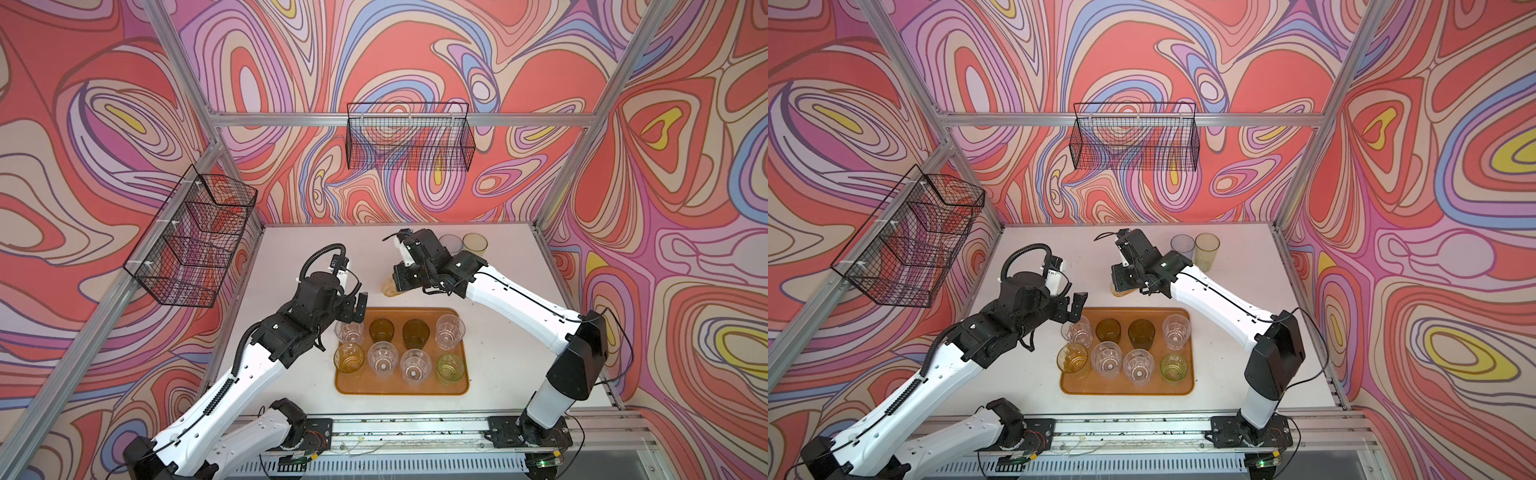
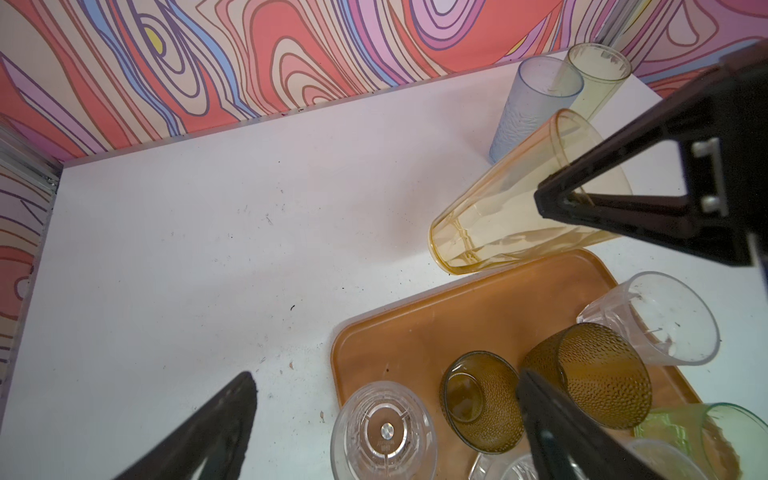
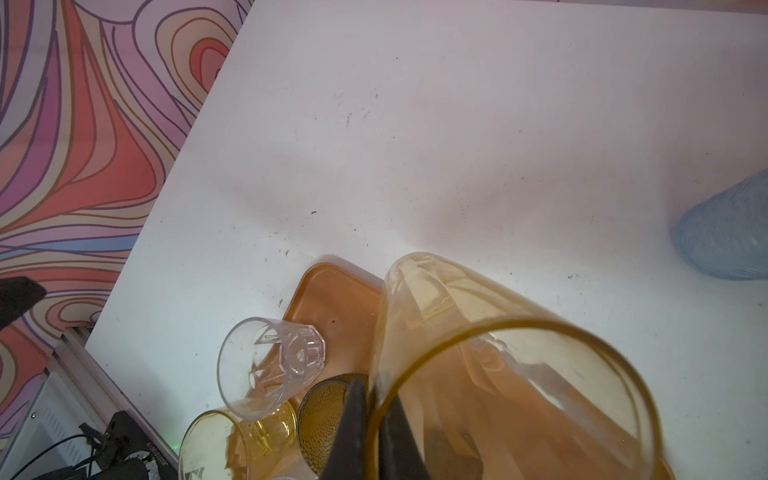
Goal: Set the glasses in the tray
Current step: 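Carry the yellow glass over the tray while the left arm draws back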
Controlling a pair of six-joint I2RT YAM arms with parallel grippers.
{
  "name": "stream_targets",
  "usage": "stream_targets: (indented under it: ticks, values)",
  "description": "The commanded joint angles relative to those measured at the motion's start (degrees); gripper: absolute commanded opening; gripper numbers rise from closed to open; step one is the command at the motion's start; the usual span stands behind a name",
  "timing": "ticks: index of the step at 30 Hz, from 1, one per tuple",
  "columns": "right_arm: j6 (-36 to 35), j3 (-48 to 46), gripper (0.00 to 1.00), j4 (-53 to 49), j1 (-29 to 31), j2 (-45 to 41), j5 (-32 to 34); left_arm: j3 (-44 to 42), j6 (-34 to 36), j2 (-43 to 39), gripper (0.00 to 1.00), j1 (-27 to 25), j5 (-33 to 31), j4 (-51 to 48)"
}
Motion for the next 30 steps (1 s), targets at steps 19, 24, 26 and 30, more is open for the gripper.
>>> stream_targets:
  ticks: [19,24,26,30]
  values:
    - [-0.90,14.13,0.00,-5.78,7.85,13.58,1.73,-4.23,-21.33,-14.61,1.00,0.30,1.97,-17.35]
    - [-0.69,15.73,0.00,-5.84,8.83,16.03,1.35,-5.77,-22.56,-21.02,1.00,0.32,-1.01,-19.49]
    - [-0.68,16.90,0.00,-6.59,9.18,17.22,1.73,-6.84,-23.05,-23.46,1.00,0.34,-2.30,-19.90]
    - [-0.79,19.73,0.00,-8.86,9.89,19.66,2.83,-8.86,-23.44,-27.94,1.00,0.36,-3.58,-19.65]
